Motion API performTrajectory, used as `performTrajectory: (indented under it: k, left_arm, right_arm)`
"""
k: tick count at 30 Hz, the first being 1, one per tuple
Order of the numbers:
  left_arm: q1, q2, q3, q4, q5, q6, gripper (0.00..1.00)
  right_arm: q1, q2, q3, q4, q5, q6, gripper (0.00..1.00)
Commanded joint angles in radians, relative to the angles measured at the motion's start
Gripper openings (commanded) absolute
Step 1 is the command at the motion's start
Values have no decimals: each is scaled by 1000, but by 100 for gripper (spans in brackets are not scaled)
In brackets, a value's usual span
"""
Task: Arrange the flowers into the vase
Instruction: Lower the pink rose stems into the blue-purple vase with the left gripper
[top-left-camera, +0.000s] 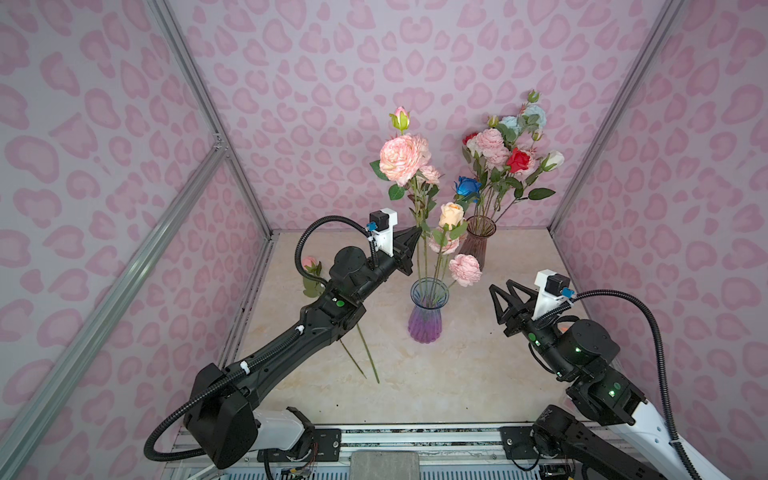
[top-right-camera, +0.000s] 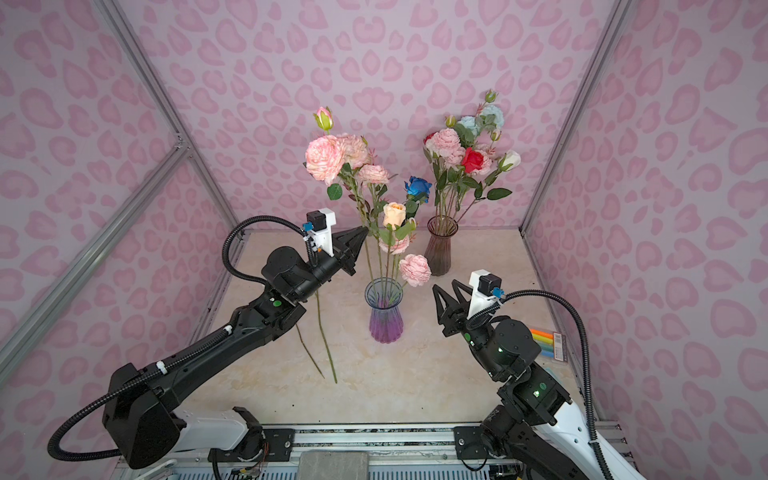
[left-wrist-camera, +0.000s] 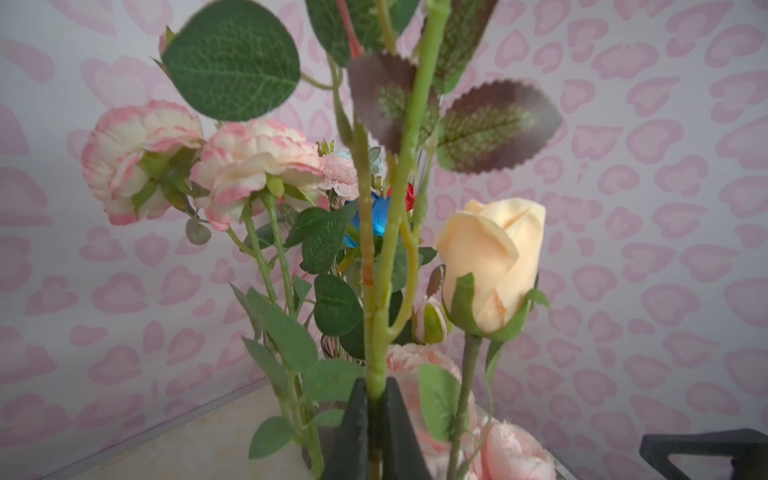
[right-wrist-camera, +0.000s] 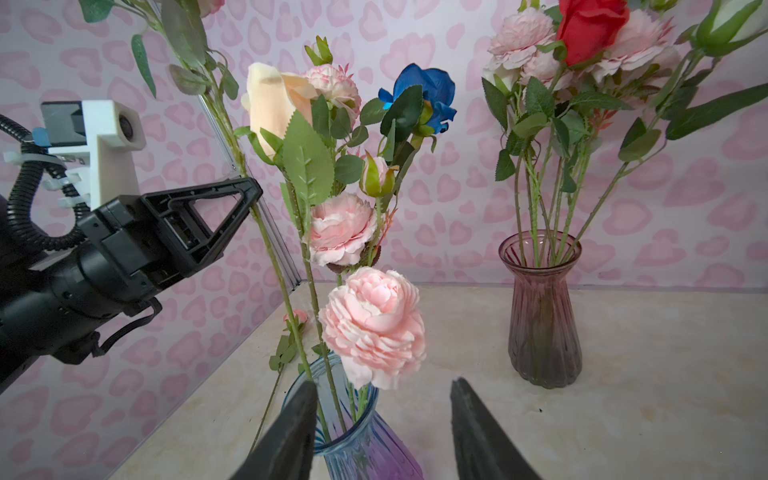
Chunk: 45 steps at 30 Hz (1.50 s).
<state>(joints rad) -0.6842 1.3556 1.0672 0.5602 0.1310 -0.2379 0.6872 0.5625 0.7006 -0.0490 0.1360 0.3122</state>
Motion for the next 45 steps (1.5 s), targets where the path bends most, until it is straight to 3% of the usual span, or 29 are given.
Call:
performTrajectory:
  k: [1, 12, 17, 27, 45]
  left_arm:
    - [-22, 3, -33, 61, -19, -15, 3]
    - [-60, 2, -101, 13, -62, -20, 17]
    - [-60, -38, -152, -28, -144, -37, 26]
    - [-60, -150, -204, -136, -189, 13, 43]
    - [-61, -261, -261, -245, -261, 29, 44]
  right_arm:
    - [1, 2, -13, 27, 7, 14, 53]
    - [1, -15, -29, 14, 22, 21, 54]
    - [0, -10, -30, 18, 14, 19, 55]
    - [0, -4, -36, 34, 10, 24, 55]
    - [0, -4, -37, 34, 7, 30, 55]
